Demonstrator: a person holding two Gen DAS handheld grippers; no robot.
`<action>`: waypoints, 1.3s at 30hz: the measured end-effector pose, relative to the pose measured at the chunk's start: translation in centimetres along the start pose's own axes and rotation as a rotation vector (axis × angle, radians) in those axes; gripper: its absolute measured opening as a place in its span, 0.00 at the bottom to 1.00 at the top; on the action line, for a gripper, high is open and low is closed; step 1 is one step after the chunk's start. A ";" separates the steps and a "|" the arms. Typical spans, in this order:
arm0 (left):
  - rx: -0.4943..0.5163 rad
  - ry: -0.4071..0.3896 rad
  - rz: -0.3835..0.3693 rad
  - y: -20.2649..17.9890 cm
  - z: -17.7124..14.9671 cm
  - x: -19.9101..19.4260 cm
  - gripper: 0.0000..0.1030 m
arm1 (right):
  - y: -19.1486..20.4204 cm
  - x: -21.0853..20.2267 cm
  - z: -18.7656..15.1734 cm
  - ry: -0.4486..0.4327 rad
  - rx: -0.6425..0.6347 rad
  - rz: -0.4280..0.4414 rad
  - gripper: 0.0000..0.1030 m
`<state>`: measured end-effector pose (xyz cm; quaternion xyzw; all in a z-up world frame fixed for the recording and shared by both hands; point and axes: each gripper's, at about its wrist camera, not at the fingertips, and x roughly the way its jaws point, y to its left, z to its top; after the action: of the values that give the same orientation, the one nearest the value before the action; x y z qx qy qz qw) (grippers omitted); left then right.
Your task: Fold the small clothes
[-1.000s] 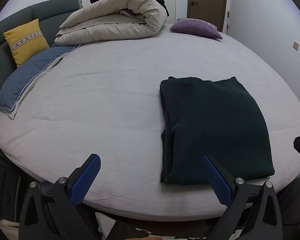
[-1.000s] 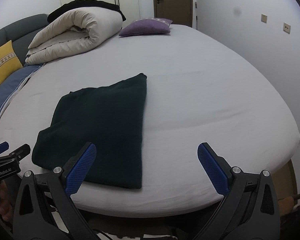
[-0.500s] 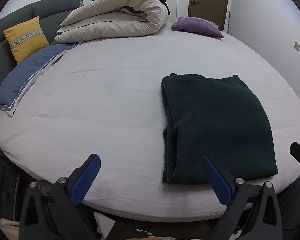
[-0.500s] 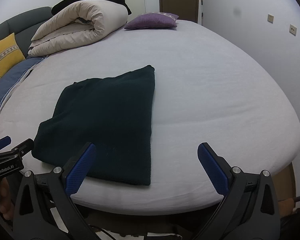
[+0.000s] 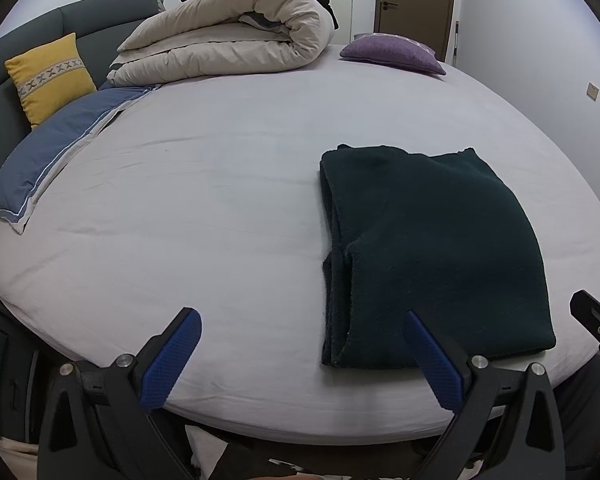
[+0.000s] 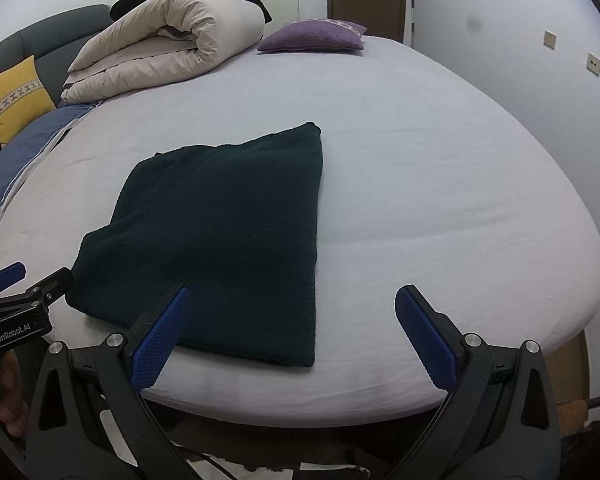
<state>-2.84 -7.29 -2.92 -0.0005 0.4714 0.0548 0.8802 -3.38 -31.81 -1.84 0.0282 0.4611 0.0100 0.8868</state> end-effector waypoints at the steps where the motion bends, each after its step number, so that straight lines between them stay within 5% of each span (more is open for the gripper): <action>1: 0.000 0.000 -0.001 0.0 0.0 0.0 1.00 | 0.0 0.1 0.0 0.002 0.001 0.001 1.00; 39: 0.000 -0.005 -0.004 -0.3 -0.1 0.1 1.00 | 2.5 1.8 0.6 0.024 0.009 0.006 1.00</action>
<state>-2.86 -7.56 -3.09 -0.0012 0.4693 0.0528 0.8815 -1.85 -29.22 -2.81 0.0333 0.4718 0.0111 0.8810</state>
